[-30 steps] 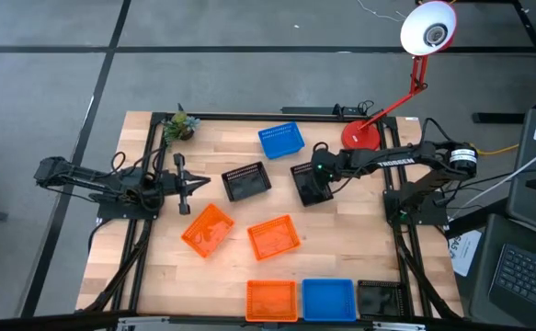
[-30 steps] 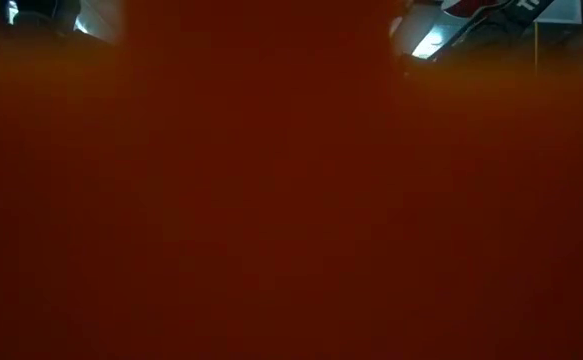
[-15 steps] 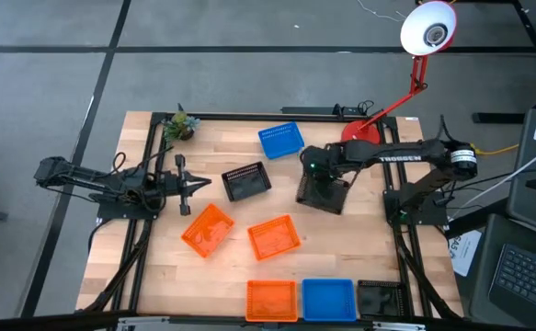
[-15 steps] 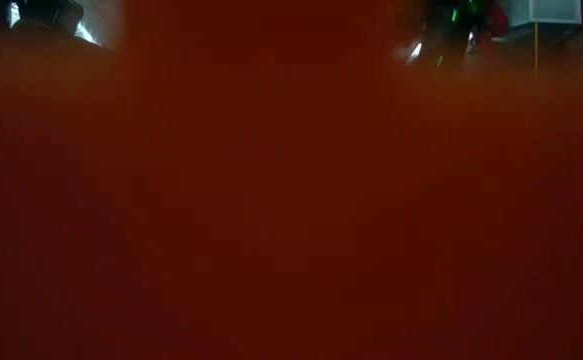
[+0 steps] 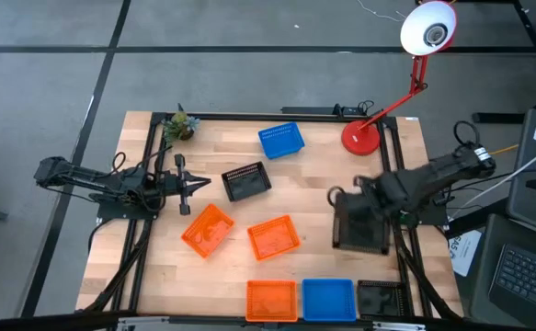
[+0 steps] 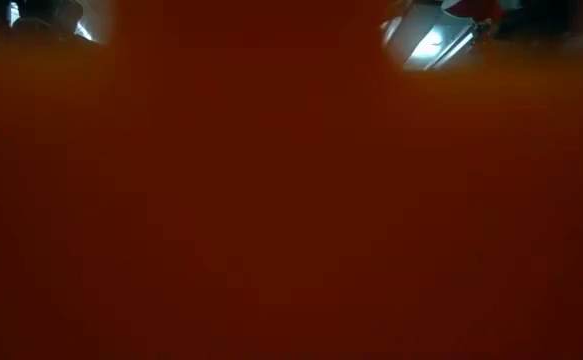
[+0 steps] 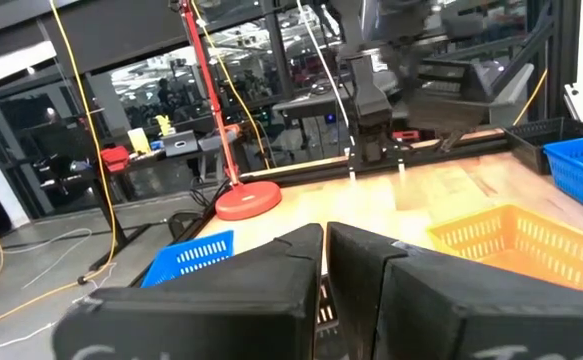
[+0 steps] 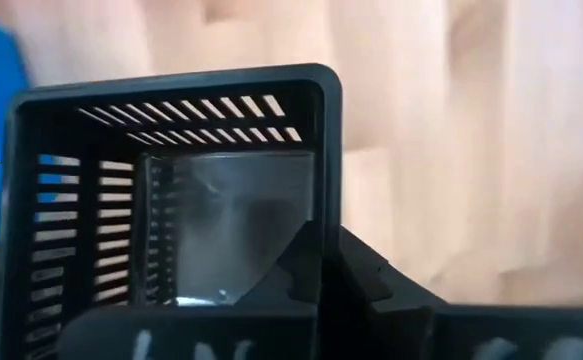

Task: Stack baskets by color
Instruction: Stack the top right black bin on the bottom black bin

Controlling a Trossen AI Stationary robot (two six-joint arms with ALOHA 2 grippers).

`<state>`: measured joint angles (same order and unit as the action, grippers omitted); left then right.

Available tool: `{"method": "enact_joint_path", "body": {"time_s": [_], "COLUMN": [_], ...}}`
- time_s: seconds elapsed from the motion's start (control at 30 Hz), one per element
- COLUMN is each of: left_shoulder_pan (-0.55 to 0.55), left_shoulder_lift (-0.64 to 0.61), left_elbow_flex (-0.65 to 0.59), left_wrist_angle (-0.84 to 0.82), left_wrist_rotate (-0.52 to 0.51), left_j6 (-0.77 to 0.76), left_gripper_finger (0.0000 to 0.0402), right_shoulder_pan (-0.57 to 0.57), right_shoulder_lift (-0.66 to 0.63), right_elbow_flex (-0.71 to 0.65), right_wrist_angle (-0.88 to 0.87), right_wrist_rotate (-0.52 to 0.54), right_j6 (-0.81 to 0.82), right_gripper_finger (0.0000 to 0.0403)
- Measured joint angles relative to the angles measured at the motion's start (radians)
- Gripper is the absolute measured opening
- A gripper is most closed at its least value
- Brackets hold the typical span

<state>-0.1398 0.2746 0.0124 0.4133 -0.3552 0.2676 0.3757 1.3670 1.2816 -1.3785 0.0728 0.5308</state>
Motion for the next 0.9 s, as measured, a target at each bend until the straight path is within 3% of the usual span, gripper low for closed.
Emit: {"method": "enact_joint_path", "body": {"time_s": [0.13,0.3,0.5,0.9], "left_shoulder_pan": [0.000,0.000,0.000,0.000], "left_shoulder_lift": [0.000,0.000,0.000,0.000], "left_elbow_flex": [0.000,0.000,0.000,0.000], "left_wrist_angle": [0.000,0.000,0.000,0.029], "left_wrist_rotate": [0.000,0.000,0.000,0.000], "left_j6": [-0.003,-0.011,-0.056,-0.056], "left_gripper_finger": [0.0014,0.0014,0.0014,0.0014], "right_shoulder_pan": [0.138,0.282,0.430,0.491], "right_shoulder_lift": [-0.023,-0.022,-0.022,-0.021], "right_elbow_flex": [-0.038,-0.079,-0.110,-0.336], "right_wrist_angle": [0.023,0.104,0.162,0.537], "right_wrist_rotate": [-0.032,-0.191,-0.227,-0.313], "right_j6": [0.194,0.279,0.393,0.411], "right_gripper_finger": [0.0001,0.0000,0.0000,0.0000]}}
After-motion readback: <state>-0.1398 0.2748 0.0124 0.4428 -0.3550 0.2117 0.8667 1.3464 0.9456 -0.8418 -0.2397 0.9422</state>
